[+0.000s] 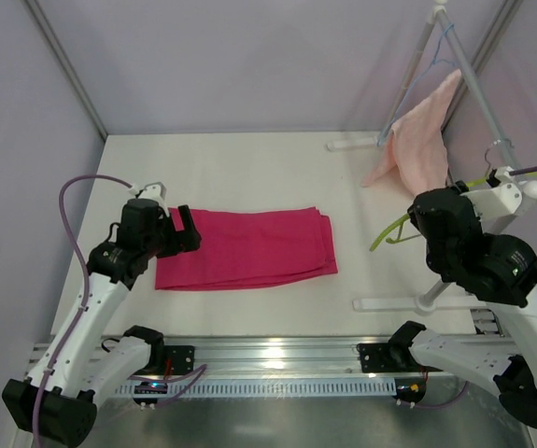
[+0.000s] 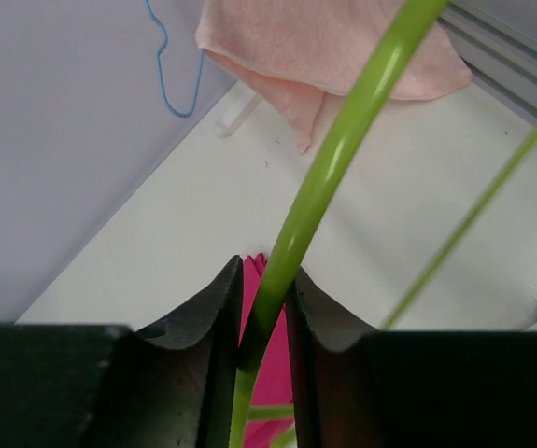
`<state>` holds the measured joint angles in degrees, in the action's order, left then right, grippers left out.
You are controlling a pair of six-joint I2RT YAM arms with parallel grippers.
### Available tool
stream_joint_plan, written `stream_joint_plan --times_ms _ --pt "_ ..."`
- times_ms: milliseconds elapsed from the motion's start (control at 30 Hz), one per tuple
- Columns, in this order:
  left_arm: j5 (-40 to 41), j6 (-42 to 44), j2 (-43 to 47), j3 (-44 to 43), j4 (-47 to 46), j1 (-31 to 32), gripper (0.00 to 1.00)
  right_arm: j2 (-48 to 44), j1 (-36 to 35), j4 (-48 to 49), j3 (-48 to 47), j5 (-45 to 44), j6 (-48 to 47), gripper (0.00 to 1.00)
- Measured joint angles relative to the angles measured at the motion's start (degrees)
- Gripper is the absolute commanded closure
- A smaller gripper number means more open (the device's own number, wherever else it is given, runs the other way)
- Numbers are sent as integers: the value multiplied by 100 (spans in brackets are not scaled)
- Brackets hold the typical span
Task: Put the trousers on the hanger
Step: Grab a hanger with the right arm
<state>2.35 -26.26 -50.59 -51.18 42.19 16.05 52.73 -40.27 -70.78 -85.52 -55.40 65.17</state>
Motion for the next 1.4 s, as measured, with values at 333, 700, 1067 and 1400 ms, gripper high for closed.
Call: stream_joint_plan --times_ms 333,700,1067,1400 --pt "4 0 -111 0 17 0 0 -144 2 1150 155 57 -1104 96" --pt "20 0 -111 0 59 0 0 -33 2 1923 155 457 -1934 96" --pt "66 0 -109 0 96 0 0 0 2 2103 389 1655 -2028 96" --pt "160 0 -109 0 116 0 0 -118 2 2404 780 3407 -2337 96"
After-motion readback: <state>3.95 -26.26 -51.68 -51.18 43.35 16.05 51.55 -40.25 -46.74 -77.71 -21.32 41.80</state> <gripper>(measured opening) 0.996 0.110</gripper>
